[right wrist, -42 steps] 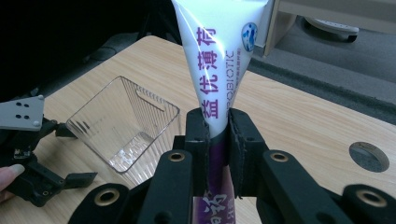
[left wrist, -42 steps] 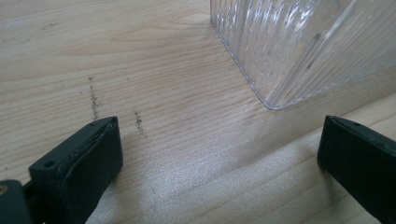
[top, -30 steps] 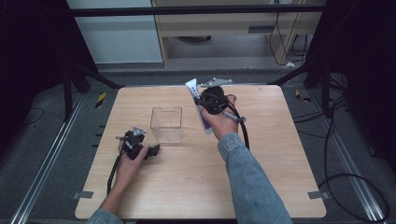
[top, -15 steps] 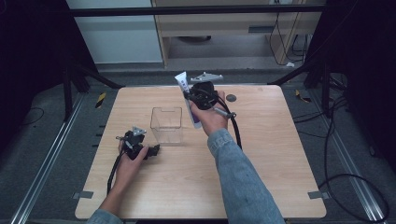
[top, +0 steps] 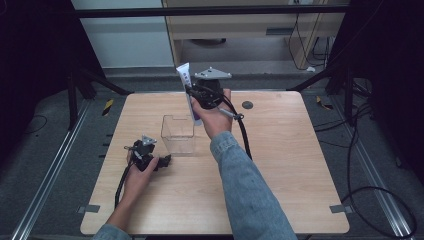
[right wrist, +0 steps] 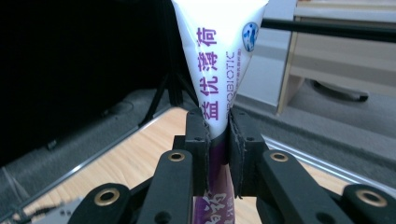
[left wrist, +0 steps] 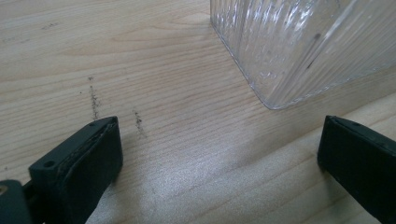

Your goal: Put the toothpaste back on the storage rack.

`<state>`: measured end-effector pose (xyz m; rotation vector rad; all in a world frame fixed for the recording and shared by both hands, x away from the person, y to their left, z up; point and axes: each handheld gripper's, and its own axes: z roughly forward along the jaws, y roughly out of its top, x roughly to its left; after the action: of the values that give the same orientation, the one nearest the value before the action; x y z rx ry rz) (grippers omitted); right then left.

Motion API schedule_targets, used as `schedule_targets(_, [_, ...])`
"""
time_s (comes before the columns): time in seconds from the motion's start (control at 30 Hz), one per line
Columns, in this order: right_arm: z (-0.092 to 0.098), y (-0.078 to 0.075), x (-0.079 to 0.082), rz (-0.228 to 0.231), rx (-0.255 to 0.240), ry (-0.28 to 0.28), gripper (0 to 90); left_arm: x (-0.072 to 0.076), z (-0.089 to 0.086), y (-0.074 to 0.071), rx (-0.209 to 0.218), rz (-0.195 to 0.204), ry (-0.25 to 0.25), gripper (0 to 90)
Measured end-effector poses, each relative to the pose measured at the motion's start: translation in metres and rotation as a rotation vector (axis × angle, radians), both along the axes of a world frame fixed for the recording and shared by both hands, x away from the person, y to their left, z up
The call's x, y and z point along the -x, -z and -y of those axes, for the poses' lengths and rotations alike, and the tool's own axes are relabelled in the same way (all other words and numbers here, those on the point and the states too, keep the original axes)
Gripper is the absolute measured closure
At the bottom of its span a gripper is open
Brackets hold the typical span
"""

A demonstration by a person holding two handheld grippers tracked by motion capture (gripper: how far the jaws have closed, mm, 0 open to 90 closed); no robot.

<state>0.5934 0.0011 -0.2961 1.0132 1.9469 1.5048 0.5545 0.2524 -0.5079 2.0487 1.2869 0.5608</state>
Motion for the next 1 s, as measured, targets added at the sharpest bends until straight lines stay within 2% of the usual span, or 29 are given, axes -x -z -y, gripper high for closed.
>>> schedule_targets(0.5, [-0.037, 0.011, -0.007, 0.049, -0.040, -0.043, 79.3, 0.000, 0.000, 0.000, 0.001, 0.000, 0.000, 0.0])
schedule_targets(0.73, [-0.050, 0.023, -0.008, 0.040, -0.033, -0.066, 79.2, 0.000, 0.000, 0.000, 0.002, 0.001, -0.002, 0.0])
schedule_targets(0.77, [-0.054, 0.029, -0.009, 0.038, -0.023, -0.074, 79.2, 0.000, 0.000, 0.000, 0.002, 0.001, -0.002, 0.0])
schedule_targets(1.0, [-0.059, 0.040, -0.012, 0.024, -0.023, -0.071, 79.2, 0.000, 0.000, 0.000, 0.002, 0.000, -0.001, 0.0])
